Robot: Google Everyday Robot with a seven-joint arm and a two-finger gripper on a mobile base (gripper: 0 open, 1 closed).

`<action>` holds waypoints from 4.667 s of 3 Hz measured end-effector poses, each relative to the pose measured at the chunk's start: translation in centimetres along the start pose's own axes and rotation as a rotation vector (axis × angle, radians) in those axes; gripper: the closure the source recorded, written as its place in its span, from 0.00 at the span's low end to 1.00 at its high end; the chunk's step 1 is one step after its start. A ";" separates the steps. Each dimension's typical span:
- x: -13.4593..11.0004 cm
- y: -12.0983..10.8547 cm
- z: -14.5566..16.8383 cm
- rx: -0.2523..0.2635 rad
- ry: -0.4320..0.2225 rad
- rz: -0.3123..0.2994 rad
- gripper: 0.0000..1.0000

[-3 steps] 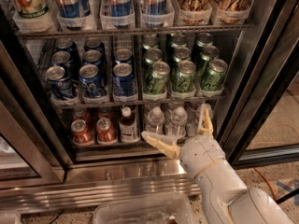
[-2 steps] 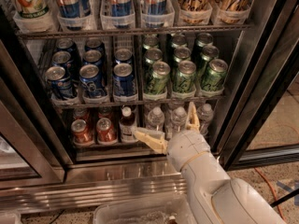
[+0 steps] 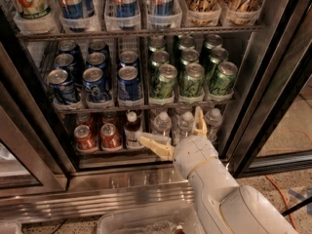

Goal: Pick green can from middle shelf of fridge

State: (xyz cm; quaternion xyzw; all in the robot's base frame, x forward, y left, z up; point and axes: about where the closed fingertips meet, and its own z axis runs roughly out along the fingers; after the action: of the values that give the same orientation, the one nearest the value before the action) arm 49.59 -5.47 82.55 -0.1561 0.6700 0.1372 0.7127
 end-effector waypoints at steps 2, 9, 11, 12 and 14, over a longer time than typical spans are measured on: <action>0.2 0.5 2.3 -0.023 -0.033 0.052 0.00; 0.5 -2.4 5.5 0.095 -0.059 0.016 0.18; 0.5 -2.4 5.5 0.095 -0.059 0.016 0.25; 0.5 -2.5 5.5 0.095 -0.059 0.016 0.21; -0.5 -2.8 5.4 0.077 -0.047 0.013 0.19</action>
Offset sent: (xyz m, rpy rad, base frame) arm 0.0312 0.0199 0.0004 0.0854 -0.0284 0.0334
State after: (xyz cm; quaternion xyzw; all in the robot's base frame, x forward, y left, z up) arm 55.63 -5.80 83.49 -0.1209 0.6589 0.1198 0.7327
